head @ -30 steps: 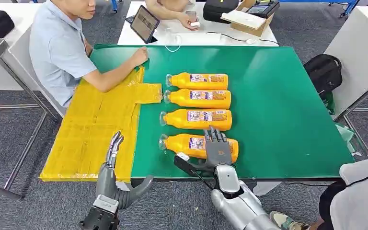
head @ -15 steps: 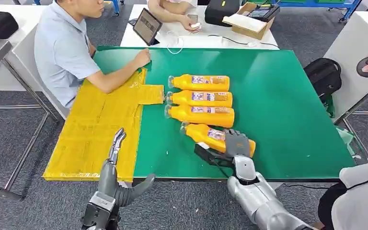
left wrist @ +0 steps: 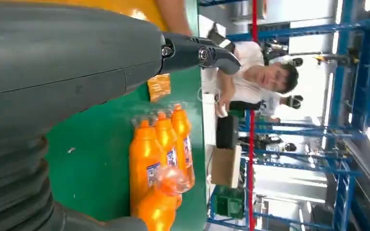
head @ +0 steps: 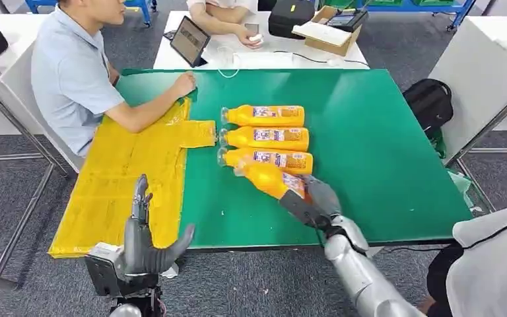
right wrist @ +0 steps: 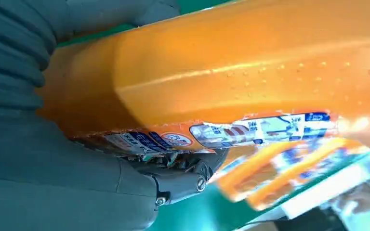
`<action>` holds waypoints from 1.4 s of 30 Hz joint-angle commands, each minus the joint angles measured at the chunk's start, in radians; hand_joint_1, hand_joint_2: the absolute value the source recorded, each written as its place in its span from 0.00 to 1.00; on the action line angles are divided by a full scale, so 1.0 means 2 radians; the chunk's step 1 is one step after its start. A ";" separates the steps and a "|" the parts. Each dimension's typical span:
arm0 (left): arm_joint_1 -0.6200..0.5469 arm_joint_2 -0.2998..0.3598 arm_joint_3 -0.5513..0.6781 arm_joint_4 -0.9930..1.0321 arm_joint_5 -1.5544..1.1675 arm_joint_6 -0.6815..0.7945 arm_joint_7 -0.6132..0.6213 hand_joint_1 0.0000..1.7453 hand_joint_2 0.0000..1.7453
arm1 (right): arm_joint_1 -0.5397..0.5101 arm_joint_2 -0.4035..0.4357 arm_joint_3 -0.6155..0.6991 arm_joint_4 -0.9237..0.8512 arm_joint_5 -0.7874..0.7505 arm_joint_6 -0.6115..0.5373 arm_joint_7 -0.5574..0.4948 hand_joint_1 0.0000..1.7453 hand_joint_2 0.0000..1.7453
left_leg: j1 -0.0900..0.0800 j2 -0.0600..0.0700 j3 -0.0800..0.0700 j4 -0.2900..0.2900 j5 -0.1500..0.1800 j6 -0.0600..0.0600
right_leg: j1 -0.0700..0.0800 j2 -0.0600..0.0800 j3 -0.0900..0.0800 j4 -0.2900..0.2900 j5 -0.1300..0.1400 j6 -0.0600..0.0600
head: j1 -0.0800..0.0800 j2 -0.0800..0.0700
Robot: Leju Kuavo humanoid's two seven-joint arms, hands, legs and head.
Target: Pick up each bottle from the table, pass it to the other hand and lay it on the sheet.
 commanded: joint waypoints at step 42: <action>-0.039 0.011 -0.051 0.111 0.123 -0.120 0.059 0.00 1.00 | 0.050 0.046 0.321 -0.132 -0.058 -0.097 -0.047 1.00 1.00 | 0.001 -0.006 -0.014 0.000 0.000 -0.002 | 0.001 -0.005 -0.007 0.002 -0.002 -0.002 | 0.000 0.000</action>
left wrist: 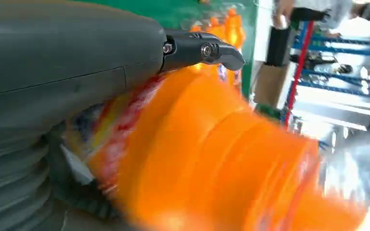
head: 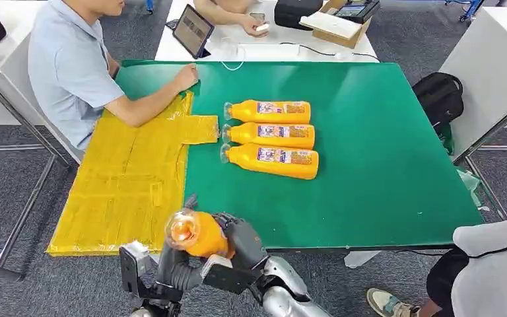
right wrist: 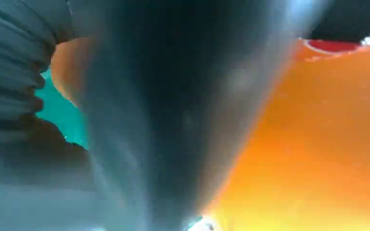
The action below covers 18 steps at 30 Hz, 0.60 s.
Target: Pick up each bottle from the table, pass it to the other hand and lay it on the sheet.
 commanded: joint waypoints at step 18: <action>-0.006 -0.040 0.062 -0.030 0.124 0.059 0.019 1.00 1.00 | -0.013 0.005 0.056 0.003 -0.001 -0.156 -0.033 0.00 0.00 | 0.000 -0.001 0.000 0.000 0.000 0.000 | 0.000 -0.001 0.000 0.000 0.000 -0.001 | 0.000 0.000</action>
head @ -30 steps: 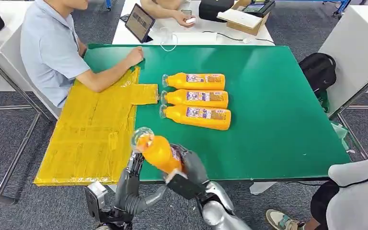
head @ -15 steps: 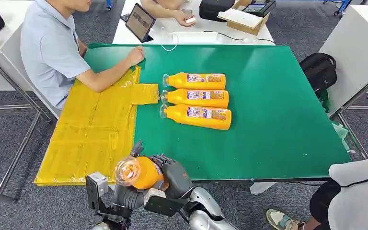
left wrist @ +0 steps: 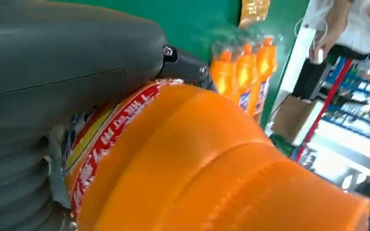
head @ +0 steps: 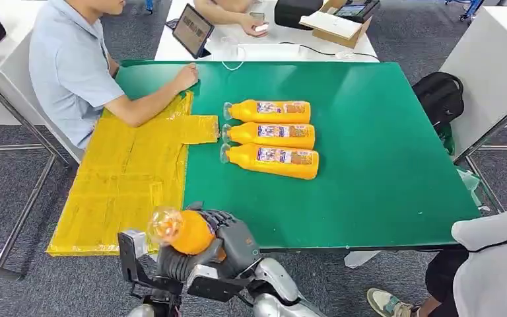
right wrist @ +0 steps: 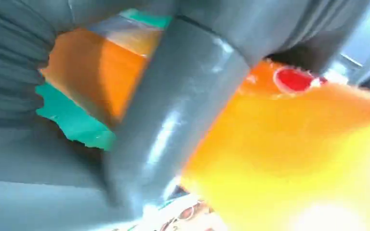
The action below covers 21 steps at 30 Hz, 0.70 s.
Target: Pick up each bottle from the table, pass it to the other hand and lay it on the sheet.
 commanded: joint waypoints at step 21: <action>-0.106 0.038 0.169 0.069 -0.229 0.129 -0.016 1.00 1.00 | 0.141 0.049 -0.182 -0.169 0.155 -0.105 -0.142 0.00 0.00 | 0.000 -0.002 0.000 0.000 0.001 -0.001 | 0.000 -0.003 0.000 0.001 -0.001 -0.001 | 0.000 0.000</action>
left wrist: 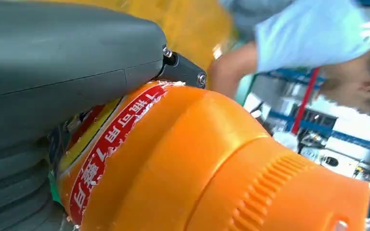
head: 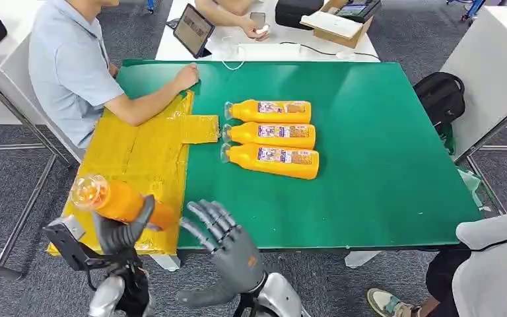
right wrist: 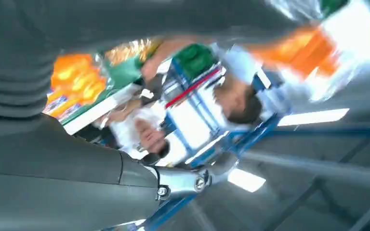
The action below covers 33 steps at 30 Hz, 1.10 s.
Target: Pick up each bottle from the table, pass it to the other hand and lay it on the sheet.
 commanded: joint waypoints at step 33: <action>-0.217 0.009 0.069 0.407 -0.294 -0.368 0.090 0.00 1.00 | -0.011 0.004 -0.039 0.095 -0.116 -0.002 -0.002 0.00 0.00 | -0.001 -0.001 0.003 -0.001 0.001 -0.001 | -0.001 -0.001 0.003 0.001 0.000 -0.001 | 0.000 0.000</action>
